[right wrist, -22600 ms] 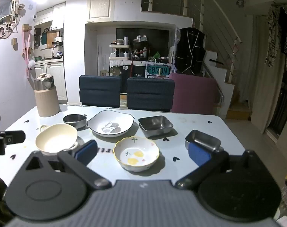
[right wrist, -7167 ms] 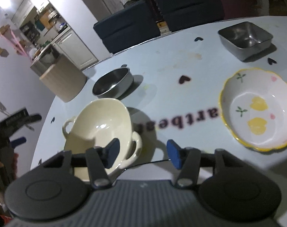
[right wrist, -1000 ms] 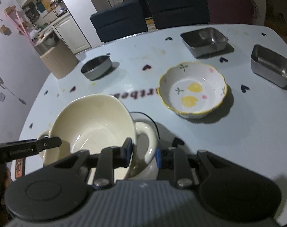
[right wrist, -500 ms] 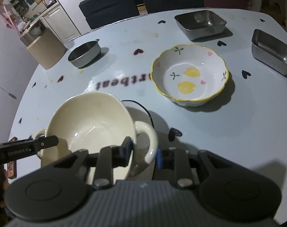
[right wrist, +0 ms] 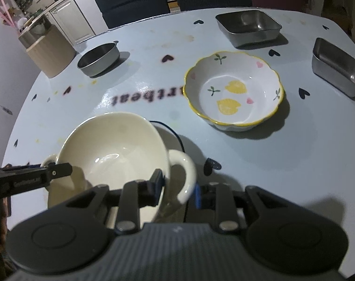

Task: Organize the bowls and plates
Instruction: 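Carry the cream bowl with both grippers toward the lemon-print dish, then lower the cream bowl onto the table with both grippers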

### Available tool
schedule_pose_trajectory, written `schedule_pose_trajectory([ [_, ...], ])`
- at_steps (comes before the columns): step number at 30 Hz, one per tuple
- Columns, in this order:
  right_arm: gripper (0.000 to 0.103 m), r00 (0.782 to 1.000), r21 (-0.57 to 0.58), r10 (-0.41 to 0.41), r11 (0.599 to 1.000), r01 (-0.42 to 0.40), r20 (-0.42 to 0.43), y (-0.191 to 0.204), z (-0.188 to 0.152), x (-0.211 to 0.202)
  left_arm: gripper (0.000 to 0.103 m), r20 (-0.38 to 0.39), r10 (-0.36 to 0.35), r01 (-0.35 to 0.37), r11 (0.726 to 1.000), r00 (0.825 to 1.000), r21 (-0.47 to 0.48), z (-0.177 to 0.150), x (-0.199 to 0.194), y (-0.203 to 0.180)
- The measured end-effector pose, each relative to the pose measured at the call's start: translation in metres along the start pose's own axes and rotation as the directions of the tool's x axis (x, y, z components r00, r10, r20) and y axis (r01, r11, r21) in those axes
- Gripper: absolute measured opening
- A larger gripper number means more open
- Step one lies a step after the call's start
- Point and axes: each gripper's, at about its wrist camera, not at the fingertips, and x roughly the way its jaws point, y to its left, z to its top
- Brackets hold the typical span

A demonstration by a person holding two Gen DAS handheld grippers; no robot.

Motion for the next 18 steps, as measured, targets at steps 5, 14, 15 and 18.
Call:
schedule_pose_trajectory([
  [5, 0.032, 1.000, 0.007, -0.006, 1.000, 0.006, -0.019, -0.0031, 0.0018, 0.0057, 0.035, -0.013, 0.001, 0.000, 1.000, 1.000, 0.006, 0.0001, 0.0033, -0.0016],
  [14, 0.032, 1.000, 0.005, -0.011, 1.000, 0.011, -0.023, -0.0011, 0.0039, 0.0082, 0.035, -0.018, 0.005, -0.005, 1.000, 1.000, 0.010, 0.0009, 0.0048, -0.0020],
  [15, 0.032, 1.000, 0.005, -0.011, 1.000, 0.011, -0.024, -0.0009, 0.0040, 0.0086, 0.035, -0.018, 0.005, -0.005, 1.000, 1.000, 0.011, 0.0009, 0.0049, -0.0016],
  [18, 0.032, 1.000, 0.000, -0.011, 1.000, 0.011, -0.026, 0.0001, 0.0041, 0.0096, 0.036, -0.021, 0.003, -0.003, 1.000, 1.000, 0.010, 0.0011, 0.0057, -0.0002],
])
